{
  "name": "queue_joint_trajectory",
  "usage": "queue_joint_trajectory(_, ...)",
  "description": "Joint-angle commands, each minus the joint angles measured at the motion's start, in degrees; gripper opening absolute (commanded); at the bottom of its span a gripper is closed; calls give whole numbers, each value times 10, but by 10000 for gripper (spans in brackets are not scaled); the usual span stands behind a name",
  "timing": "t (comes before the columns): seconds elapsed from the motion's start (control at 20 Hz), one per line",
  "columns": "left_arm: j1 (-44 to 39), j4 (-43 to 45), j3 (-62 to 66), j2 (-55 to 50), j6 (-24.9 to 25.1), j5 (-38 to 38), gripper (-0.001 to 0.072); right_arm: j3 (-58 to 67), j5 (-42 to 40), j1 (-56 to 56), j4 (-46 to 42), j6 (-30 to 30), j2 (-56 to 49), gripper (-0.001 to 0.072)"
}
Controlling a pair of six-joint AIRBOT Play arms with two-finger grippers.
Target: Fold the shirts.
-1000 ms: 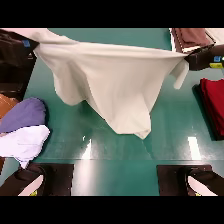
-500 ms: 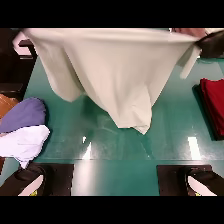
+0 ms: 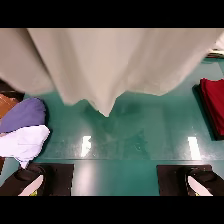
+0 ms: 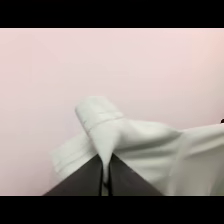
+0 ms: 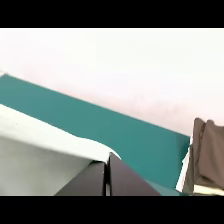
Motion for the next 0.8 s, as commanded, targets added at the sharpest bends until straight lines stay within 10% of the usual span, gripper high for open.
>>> queue_joint_trajectory(0.0,0,-33,16,-3,34,44,25,5,-8,0,-23,12,17,22)
queue_joint_trajectory(0.5,6,72,-134,-256,18,-67,27,-62,176,-64,-34,61,-232,22)
queue_joint_trajectory(0.75,7,70,-134,-467,19,-60,27,-129,120,-62,-23,38,-362,23)
